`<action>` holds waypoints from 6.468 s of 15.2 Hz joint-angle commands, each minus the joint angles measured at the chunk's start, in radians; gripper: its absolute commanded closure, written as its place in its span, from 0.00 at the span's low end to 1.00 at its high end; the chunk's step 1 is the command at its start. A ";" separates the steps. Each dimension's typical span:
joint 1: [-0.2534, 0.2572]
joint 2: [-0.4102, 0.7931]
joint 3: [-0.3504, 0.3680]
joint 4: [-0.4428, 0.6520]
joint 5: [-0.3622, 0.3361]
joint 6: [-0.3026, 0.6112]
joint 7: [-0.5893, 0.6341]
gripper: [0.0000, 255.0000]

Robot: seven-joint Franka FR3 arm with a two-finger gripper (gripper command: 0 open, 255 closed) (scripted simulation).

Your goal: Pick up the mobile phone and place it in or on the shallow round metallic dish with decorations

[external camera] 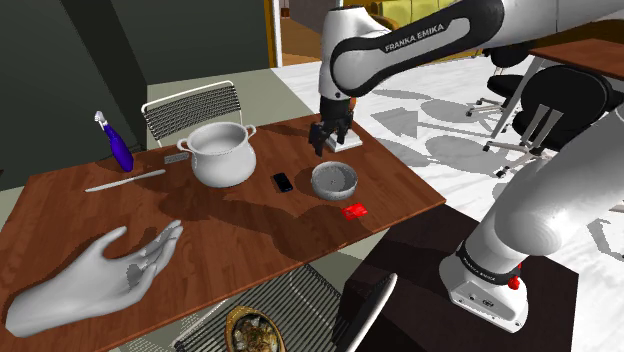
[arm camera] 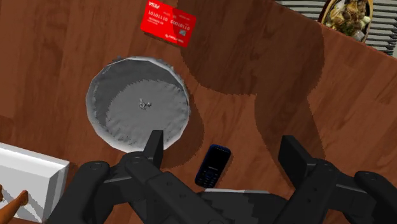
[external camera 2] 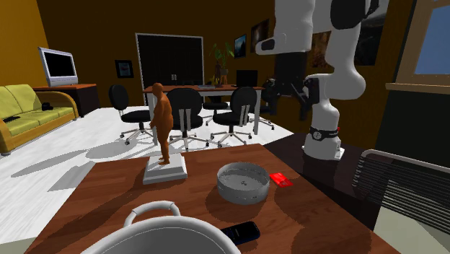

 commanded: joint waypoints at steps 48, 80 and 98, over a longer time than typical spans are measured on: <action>0.058 0.933 -0.049 0.651 -0.154 0.228 0.335 1.00; -0.079 0.458 -0.054 0.226 -0.081 0.177 0.171 1.00; -0.134 0.452 -0.090 0.009 -0.070 0.386 0.070 1.00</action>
